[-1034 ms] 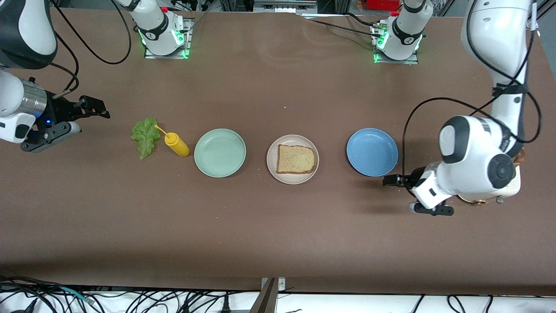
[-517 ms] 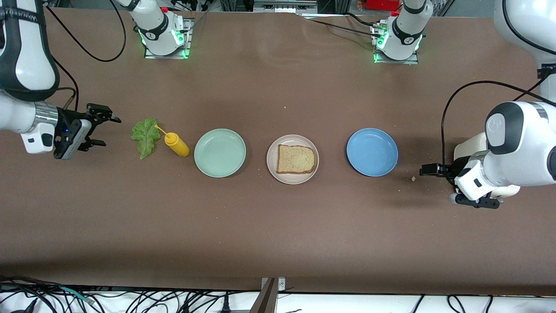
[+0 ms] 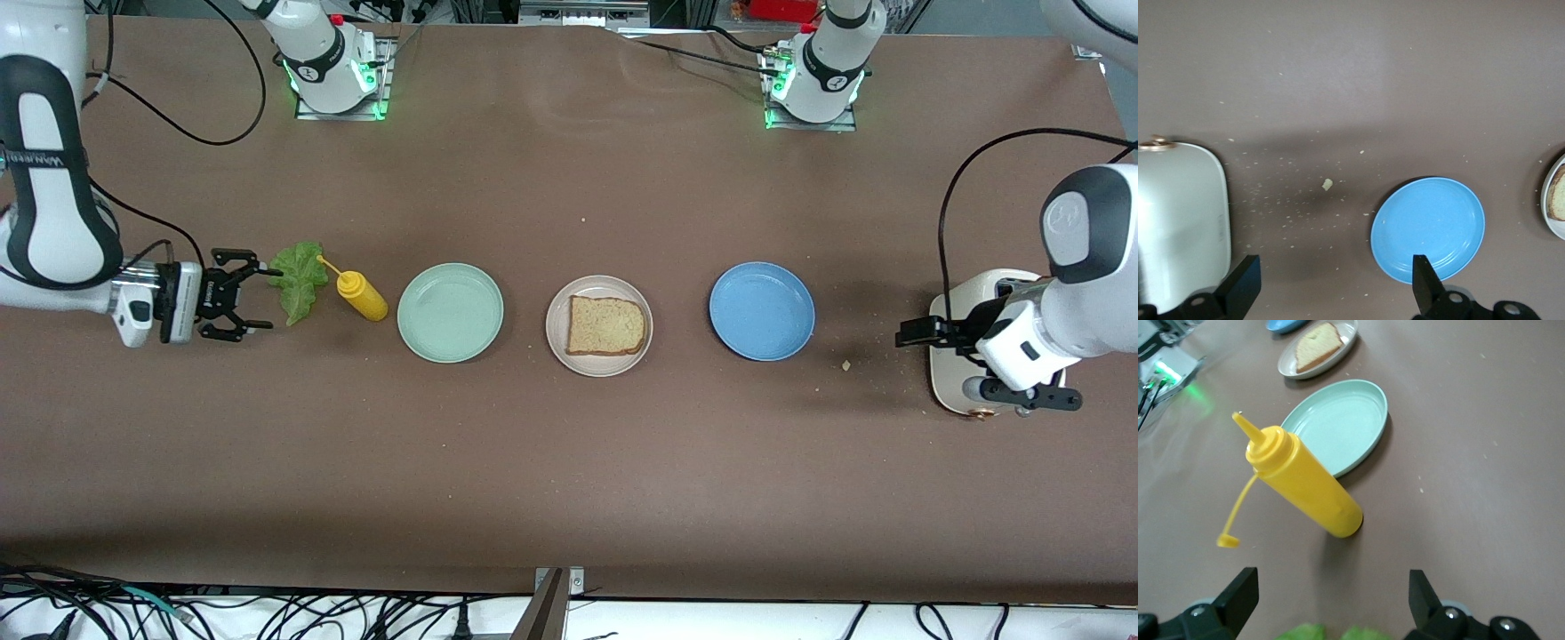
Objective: Make sandwich in beige plate with both arms
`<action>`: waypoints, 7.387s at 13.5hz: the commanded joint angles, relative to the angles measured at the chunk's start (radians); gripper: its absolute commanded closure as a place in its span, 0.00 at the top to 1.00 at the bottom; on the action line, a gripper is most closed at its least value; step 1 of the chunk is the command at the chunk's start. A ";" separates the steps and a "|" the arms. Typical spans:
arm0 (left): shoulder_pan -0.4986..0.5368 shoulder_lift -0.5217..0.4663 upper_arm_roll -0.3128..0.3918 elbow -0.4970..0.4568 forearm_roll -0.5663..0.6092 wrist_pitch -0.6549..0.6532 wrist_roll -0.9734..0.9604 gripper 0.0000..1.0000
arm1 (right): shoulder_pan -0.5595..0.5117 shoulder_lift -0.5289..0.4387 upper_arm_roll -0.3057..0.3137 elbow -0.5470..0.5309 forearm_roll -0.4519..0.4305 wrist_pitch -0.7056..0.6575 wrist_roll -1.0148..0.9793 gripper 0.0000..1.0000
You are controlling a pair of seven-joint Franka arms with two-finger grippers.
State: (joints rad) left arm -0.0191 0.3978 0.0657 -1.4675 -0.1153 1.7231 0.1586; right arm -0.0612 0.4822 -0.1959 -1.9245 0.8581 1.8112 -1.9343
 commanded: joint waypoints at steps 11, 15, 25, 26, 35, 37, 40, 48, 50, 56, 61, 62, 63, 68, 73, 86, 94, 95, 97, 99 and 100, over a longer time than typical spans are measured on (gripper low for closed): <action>-0.062 -0.155 -0.010 0.050 0.164 -0.172 -0.065 1.00 | -0.012 0.282 0.052 0.081 0.351 -0.305 -0.675 1.00; -0.061 -0.223 -0.017 0.036 0.164 -0.243 -0.088 1.00 | -0.014 0.311 0.067 0.079 0.363 -0.325 -0.732 0.82; -0.058 -0.277 -0.017 0.053 0.143 -0.254 -0.166 1.00 | 0.000 0.280 0.069 0.165 0.361 -0.397 -0.560 0.00; -0.056 -0.277 -0.015 0.053 0.126 -0.252 -0.166 1.00 | 0.006 0.260 0.069 0.179 0.360 -0.397 -0.510 0.00; -0.061 -0.278 -0.017 0.047 0.109 -0.257 -0.165 1.00 | 0.210 0.179 0.061 0.485 0.081 -0.271 0.090 0.00; -0.059 -0.263 -0.015 0.046 0.109 -0.257 -0.163 1.00 | 0.270 0.179 0.061 0.530 0.001 -0.218 0.202 0.00; -0.059 -0.260 -0.015 0.049 0.109 -0.257 -0.163 1.00 | 0.374 0.179 0.059 0.585 -0.158 -0.145 0.418 0.00; -0.059 -0.254 -0.015 0.049 0.108 -0.255 -0.163 1.00 | 0.558 0.162 0.065 0.628 -0.605 -0.095 0.754 0.00; -0.061 -0.252 -0.017 0.049 0.108 -0.255 -0.163 1.00 | 0.618 0.156 0.066 0.628 -0.727 -0.102 0.813 0.00; -0.061 -0.252 -0.017 0.049 0.108 -0.255 -0.162 1.00 | 0.863 0.157 0.061 0.645 -1.072 -0.102 1.191 0.00; -0.059 -0.252 -0.017 0.049 0.108 -0.255 -0.163 1.00 | 1.014 0.162 0.061 0.644 -1.307 -0.199 1.394 0.00; -0.059 -0.252 -0.017 0.049 0.108 -0.254 -0.163 1.00 | 1.044 0.167 0.059 0.642 -1.350 -0.202 1.397 0.00; -0.056 -0.251 -0.015 0.049 0.108 -0.254 -0.163 1.00 | 1.055 0.170 0.058 0.642 -1.375 -0.223 1.399 0.00; -0.058 -0.252 -0.017 0.049 0.108 -0.254 -0.163 1.00 | 1.048 0.157 0.052 0.645 -1.348 -0.237 1.374 0.00; -0.061 -0.251 -0.017 0.047 0.108 -0.254 -0.163 1.00 | 0.980 0.093 0.015 0.645 -1.116 -0.224 1.258 0.00; -0.062 -0.238 -0.017 0.047 0.108 -0.254 -0.163 1.00 | 0.427 0.052 0.013 0.485 -0.164 -0.173 0.473 0.00; -0.064 -0.235 -0.018 0.049 0.108 -0.250 -0.163 1.00 | 0.118 0.108 0.013 0.164 0.209 -0.329 -0.370 0.00; -0.064 -0.235 -0.023 0.049 0.108 -0.250 -0.165 1.00 | 0.085 0.148 0.013 0.164 0.231 -0.372 -0.458 0.00; -0.064 -0.235 -0.024 0.049 0.108 -0.247 -0.165 1.00 | 0.048 0.226 0.015 0.164 0.283 -0.418 -0.582 0.00; -0.064 -0.235 -0.024 0.050 0.108 -0.247 -0.165 1.00 | 0.040 0.286 0.015 0.164 0.328 -0.460 -0.694 0.00; -0.062 -0.235 -0.024 0.050 0.108 -0.247 -0.165 1.00 | 0.034 0.305 0.015 0.164 0.328 -0.472 -0.736 0.00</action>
State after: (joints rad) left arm -0.0830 0.1652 0.0435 -1.4190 0.0086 1.4738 0.0042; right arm -0.0140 0.7511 -0.1982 -1.7728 1.1527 1.3828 -2.5854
